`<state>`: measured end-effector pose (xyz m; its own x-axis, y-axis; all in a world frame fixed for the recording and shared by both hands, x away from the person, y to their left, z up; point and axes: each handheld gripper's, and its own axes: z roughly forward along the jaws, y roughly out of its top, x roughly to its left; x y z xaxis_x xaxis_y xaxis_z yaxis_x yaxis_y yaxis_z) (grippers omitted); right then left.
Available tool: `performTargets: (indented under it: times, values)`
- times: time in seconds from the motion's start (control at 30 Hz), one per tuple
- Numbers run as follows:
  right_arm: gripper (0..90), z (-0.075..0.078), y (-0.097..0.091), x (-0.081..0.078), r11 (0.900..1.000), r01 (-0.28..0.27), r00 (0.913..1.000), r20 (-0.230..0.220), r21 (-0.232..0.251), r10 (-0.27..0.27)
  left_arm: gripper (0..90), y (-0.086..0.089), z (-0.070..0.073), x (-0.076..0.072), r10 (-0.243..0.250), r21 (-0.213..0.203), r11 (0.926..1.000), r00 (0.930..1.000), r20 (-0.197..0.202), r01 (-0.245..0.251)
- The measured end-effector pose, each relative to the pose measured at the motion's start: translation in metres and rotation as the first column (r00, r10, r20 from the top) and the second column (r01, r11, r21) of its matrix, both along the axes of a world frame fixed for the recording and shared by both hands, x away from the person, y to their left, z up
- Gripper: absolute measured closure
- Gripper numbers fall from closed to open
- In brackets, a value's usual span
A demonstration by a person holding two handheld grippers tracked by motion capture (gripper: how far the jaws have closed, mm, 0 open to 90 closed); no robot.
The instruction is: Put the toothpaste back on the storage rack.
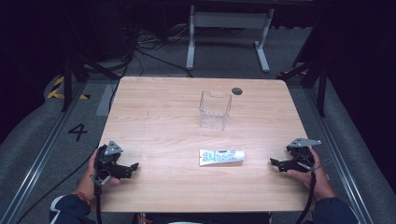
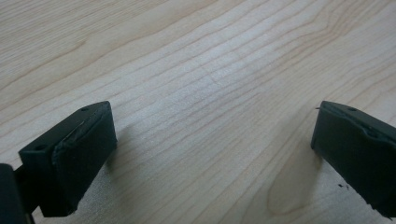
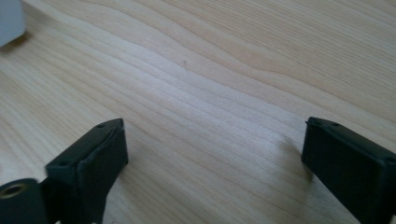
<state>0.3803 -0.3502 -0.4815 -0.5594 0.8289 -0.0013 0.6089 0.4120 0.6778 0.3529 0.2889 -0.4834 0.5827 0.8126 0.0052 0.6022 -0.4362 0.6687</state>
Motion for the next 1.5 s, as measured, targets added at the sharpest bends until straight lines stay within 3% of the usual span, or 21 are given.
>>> performTargets:
  times: [0.07, 0.17, 0.33, 0.53, 0.9, 1.0, 1.03, 1.1, 1.23, 1.5]
  values:
    - [18.1, 0.003, 0.002, -0.001, 0.9993, -0.037, 0.9993, -0.004, 0.005, 0.037, 0.5, 0.0, 0.0, 0.0, 0.0, 0.002, 1.0, 1.0, 0.0, 0.0]
    - [17.8, 0.007, 0.008, -0.001, 0.9962, -0.087, 0.9957, -0.031, 0.005, 0.087, 0.5, 0.0, 0.0, 0.0, 0.002, -0.004, 1.0, 1.0, -0.007, -0.002]
    - [21.6, 0.016, 0.022, -0.004, 0.9863, -0.165, 0.9861, -0.024, -0.014, 0.164, 0.4, 0.0, 0.0, 0.0, 0.006, -0.005, 1.0, 1.0, -0.008, -0.006]
    - [21.5, 0.025, 0.035, -0.006, 0.976, -0.216, 0.9764, -0.008, -0.027, 0.216, 0.4, 0.0, 0.0, 0.0, 0.011, -0.006, 0.9999, 0.9999, -0.009, -0.011]
    - [21.7, 0.044, 0.065, -0.006, 0.9484, -0.314, 0.9489, 0.017, -0.042, 0.315, 0.4, 0.0, 0.0, 0.0, 0.012, -0.006, 0.9999, 0.9999, -0.008, -0.012]
    - [22.2, 0.048, 0.079, -0.005, 0.9301, -0.362, 0.9315, 0.013, -0.062, 0.363, 0.5, 0.0, 0.0, 0.0, 0.012, -0.006, 0.9999, 0.9999, -0.008, -0.012]
    - [22.2, 0.048, 0.079, -0.005, 0.9301, -0.362, 0.9315, 0.013, -0.062, 0.363, 0.4, 0.0, 0.0, 0.0, 0.012, -0.006, 0.9999, 0.9999, -0.008, -0.012]
    - [23.2, 0.05, 0.089, -0.003, 0.9153, -0.398, 0.9168, 0.005, -0.059, 0.399, 0.5, 0.0, 0.0, 0.0, 0.012, -0.006, 0.9999, 0.9999, -0.008, -0.012]
    - [23.8, 0.054, 0.104, 0.002, 0.8948, -0.442, 0.8963, 0.002, -0.06, 0.443, 0.5, 0.0, 0.0, 0.0, 0.012, -0.006, 0.9999, 0.9999, -0.008, -0.012]
    - [23.3, 0.06, 0.136, 0.007, 0.857, -0.504, 0.8626, -0.015, -0.107, 0.506, 0.5, 0.0, 0.0, 0.0, 0.012, -0.006, 0.9999, 0.9999, -0.008, -0.012]
